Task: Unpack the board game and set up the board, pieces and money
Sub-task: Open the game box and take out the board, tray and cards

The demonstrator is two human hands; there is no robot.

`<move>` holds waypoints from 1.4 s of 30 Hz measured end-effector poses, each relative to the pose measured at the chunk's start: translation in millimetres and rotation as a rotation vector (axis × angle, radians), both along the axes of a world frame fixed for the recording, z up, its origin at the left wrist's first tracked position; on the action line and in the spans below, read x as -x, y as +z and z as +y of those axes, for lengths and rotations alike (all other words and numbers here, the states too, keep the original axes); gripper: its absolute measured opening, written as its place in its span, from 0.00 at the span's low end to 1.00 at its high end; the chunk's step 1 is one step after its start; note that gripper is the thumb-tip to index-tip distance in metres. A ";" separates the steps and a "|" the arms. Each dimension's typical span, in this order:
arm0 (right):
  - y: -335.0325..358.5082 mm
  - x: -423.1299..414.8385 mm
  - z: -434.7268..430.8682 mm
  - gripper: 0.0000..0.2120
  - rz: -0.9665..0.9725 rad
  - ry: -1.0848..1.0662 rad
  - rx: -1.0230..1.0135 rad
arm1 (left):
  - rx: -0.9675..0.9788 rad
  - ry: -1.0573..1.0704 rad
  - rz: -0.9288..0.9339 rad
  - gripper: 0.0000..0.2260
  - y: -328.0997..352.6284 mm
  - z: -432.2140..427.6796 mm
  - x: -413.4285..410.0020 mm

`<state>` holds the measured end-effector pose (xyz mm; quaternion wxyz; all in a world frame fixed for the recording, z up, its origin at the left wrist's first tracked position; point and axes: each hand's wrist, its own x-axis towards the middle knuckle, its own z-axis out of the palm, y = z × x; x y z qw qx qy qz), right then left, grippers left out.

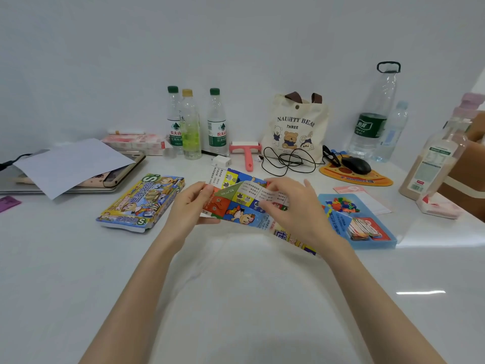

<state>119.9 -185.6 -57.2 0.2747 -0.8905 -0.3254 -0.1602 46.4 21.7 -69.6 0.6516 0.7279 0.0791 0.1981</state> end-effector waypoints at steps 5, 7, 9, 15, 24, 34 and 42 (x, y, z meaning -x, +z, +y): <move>25.5 1.2 -1.0 0.28 0.226 -0.020 0.072 | 0.168 0.080 0.038 0.10 -0.9 0.1 -2.9; 33.7 1.7 -0.7 0.29 0.351 -0.070 0.027 | 0.218 0.099 0.051 0.08 -0.6 1.2 -3.0; 42.0 5.4 -2.0 0.24 0.387 -0.083 0.077 | 0.283 0.095 0.054 0.08 -1.7 4.1 -4.4; 49.9 13.0 0.2 0.14 0.443 -0.041 0.153 | 0.655 -0.008 -0.043 0.16 4.3 -8.9 -2.2; 32.9 12.5 20.1 0.20 0.210 -0.223 0.059 | 0.444 -0.175 0.104 0.37 -0.7 -37.1 0.2; 34.6 -5.4 -10.0 0.17 0.717 -0.164 -0.453 | 0.437 -0.099 0.109 0.10 -19.1 -17.3 -3.7; 4.4 8.4 -0.3 0.44 0.833 -0.080 -0.258 | 0.306 -0.161 0.070 0.12 -11.6 -18.9 -3.6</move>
